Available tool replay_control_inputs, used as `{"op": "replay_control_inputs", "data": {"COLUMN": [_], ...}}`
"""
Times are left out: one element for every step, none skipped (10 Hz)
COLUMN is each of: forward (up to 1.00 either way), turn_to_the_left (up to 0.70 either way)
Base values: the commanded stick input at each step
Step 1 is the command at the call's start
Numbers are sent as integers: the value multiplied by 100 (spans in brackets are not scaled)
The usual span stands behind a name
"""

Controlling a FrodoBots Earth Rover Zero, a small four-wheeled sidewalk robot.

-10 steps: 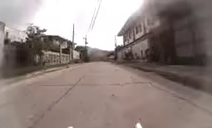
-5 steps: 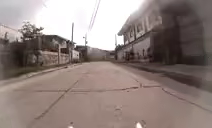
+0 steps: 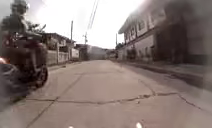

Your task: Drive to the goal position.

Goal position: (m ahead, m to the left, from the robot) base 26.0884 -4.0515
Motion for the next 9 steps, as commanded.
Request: {"op": "replay_control_inputs", "data": {"forward": [100,100,100,100,100,100,100,100,100], "turn_to_the_left": [0,0,0,0,0,0,0,0,0]}}
